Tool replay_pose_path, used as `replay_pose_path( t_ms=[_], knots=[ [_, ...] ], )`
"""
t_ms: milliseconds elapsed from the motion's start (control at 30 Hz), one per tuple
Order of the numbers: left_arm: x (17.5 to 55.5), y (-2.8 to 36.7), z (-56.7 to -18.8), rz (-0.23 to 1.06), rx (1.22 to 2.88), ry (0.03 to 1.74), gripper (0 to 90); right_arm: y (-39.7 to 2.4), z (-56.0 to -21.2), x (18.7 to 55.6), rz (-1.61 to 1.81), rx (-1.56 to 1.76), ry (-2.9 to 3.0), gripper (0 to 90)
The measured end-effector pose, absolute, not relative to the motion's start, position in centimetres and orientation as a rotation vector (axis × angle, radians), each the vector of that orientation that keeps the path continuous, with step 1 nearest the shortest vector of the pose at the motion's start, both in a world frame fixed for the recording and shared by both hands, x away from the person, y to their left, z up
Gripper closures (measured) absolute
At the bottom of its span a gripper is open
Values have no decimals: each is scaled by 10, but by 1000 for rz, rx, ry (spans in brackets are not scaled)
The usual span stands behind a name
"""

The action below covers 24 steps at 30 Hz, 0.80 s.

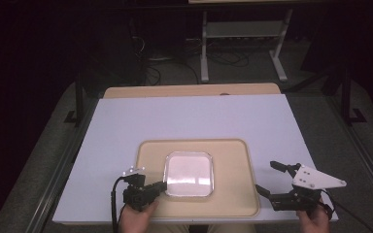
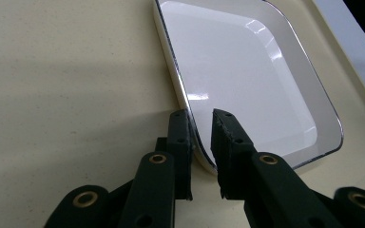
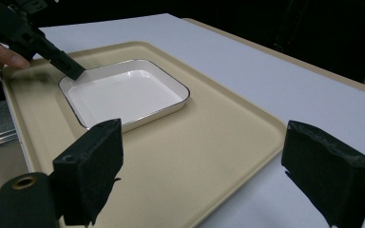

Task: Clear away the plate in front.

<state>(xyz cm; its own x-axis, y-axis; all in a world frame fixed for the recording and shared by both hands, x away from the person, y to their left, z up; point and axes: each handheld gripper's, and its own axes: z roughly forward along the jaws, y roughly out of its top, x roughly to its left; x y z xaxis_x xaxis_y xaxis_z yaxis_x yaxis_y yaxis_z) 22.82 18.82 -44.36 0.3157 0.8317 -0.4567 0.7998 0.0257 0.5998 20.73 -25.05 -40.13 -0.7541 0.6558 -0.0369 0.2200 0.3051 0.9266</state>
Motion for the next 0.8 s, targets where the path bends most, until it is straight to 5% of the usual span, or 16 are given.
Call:
replay_pose_path(
  t_ms=[800],
  knots=[
    [224,194,-437,121,1744,1429,721,-251,-402,208,1435,779,2174,129]
  ],
)
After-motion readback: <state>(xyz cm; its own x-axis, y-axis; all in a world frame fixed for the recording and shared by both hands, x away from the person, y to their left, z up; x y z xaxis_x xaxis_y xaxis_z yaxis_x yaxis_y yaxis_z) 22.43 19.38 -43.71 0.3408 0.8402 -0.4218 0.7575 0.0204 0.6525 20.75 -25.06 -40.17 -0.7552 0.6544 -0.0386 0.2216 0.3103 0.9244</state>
